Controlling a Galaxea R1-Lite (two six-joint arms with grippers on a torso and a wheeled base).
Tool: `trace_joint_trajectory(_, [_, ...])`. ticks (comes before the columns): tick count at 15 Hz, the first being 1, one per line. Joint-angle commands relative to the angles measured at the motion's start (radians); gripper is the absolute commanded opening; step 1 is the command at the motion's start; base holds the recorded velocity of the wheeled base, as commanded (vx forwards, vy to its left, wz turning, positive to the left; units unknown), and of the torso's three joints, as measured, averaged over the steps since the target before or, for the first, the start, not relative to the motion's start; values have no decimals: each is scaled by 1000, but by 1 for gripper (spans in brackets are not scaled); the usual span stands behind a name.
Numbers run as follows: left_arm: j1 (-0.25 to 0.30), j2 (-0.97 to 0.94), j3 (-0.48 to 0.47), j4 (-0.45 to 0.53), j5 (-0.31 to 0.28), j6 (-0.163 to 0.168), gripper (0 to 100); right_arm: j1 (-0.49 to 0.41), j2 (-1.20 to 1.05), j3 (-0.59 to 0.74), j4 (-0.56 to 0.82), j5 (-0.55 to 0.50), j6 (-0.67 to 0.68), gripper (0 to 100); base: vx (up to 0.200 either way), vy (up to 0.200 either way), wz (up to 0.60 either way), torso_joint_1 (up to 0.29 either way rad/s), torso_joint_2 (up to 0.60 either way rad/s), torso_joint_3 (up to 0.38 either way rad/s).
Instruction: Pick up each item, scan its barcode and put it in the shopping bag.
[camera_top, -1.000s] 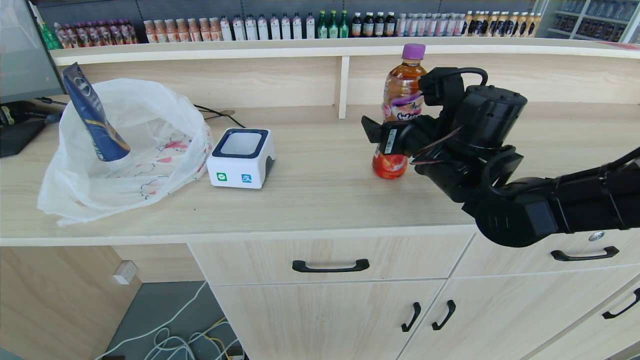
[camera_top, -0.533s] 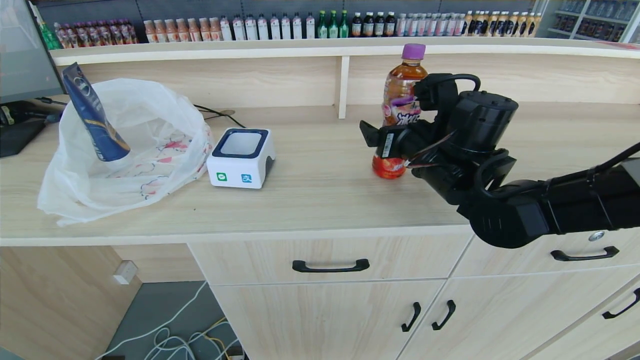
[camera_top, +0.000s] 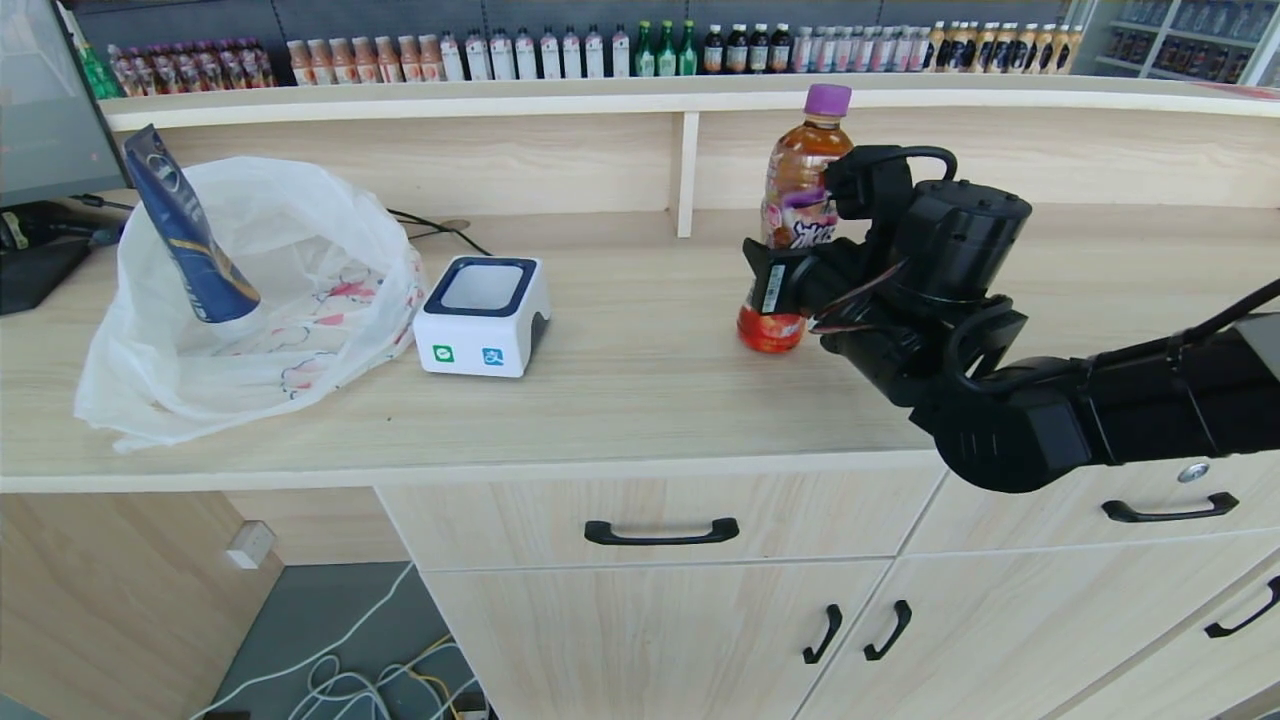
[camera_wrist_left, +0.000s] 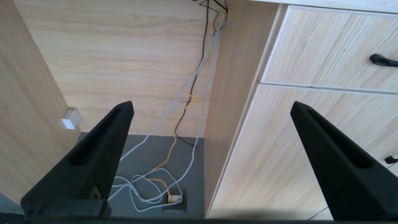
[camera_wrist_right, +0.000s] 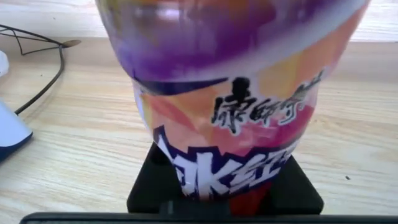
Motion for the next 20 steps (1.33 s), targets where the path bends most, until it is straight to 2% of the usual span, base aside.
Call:
trace_joint_trajectory(1, [0, 0, 0, 0, 0, -1, 100, 0, -4, -6, -3, -1, 0, 0, 0, 0, 0, 0, 0, 0])
trace_joint_trajectory(14, [0, 0, 0, 0, 0, -1, 100, 32, -71, 4, -3, -2, -52, 0, 0, 0, 0, 0, 0, 0])
trace_joint_trajectory(20, [0, 0, 0, 0, 0, -1, 100, 112, -243, 146, -3, -11, -135, 0, 0, 0, 0, 0, 0, 0])
